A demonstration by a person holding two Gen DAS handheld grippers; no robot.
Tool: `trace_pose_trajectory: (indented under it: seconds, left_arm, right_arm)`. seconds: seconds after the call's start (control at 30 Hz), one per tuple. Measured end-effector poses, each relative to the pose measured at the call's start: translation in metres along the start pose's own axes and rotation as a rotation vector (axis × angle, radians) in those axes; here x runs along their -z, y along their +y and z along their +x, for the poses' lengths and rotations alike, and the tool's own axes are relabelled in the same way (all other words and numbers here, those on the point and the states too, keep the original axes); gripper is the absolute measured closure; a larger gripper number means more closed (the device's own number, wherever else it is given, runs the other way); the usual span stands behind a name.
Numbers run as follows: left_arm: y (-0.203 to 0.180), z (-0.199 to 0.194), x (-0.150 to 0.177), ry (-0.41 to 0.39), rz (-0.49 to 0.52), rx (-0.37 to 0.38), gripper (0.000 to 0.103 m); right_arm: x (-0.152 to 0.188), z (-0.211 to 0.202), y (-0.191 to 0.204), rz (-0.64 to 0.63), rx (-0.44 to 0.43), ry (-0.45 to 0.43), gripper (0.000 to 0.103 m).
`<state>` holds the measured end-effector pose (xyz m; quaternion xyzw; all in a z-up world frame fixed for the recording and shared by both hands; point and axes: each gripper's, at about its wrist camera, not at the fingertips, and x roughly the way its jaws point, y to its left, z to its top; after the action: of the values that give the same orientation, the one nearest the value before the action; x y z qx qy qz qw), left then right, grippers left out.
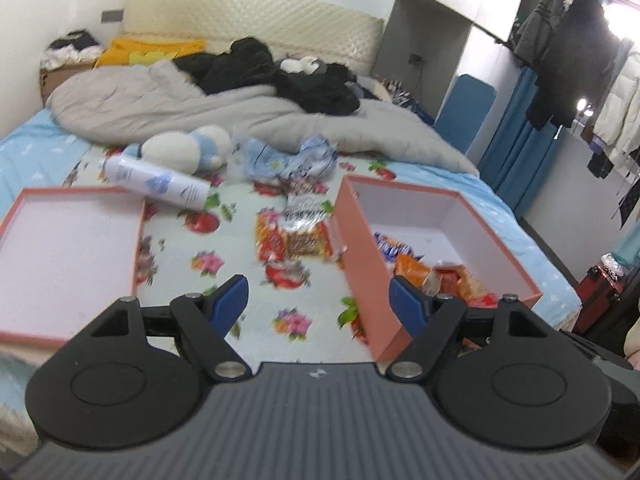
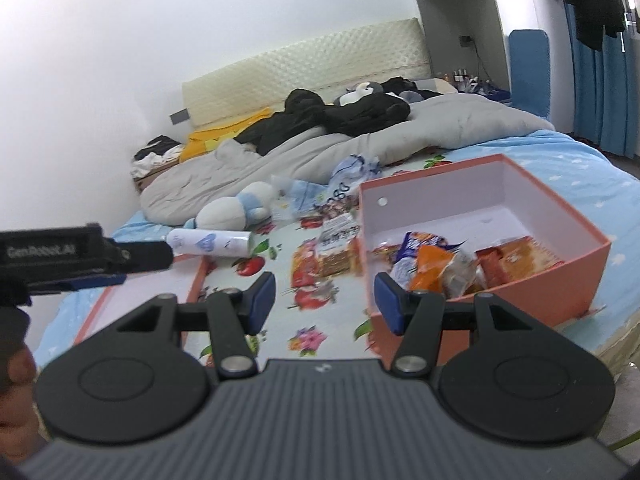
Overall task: Organize snacks
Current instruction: 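Withdraw both open tools from the box toward the remaining snacks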
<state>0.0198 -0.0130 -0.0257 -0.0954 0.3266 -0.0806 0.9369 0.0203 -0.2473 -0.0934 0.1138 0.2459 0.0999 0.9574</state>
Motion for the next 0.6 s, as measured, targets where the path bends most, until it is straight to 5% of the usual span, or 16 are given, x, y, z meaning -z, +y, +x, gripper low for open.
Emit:
trace_pose_trajectory:
  seconds: [0.27, 0.6]
  left_arm:
    - [0.022, 0.011, 0.027, 0.068, -0.045, -0.048, 0.022]
    - [0.040, 0.033, 0.021, 0.101, -0.068, -0.089, 0.022]
  right_arm:
    - [0.027, 0.007, 0.021, -0.033, -0.045, 0.045, 0.046]
    - [0.030, 0.028, 0.026, -0.058, -0.060, 0.089, 0.046]
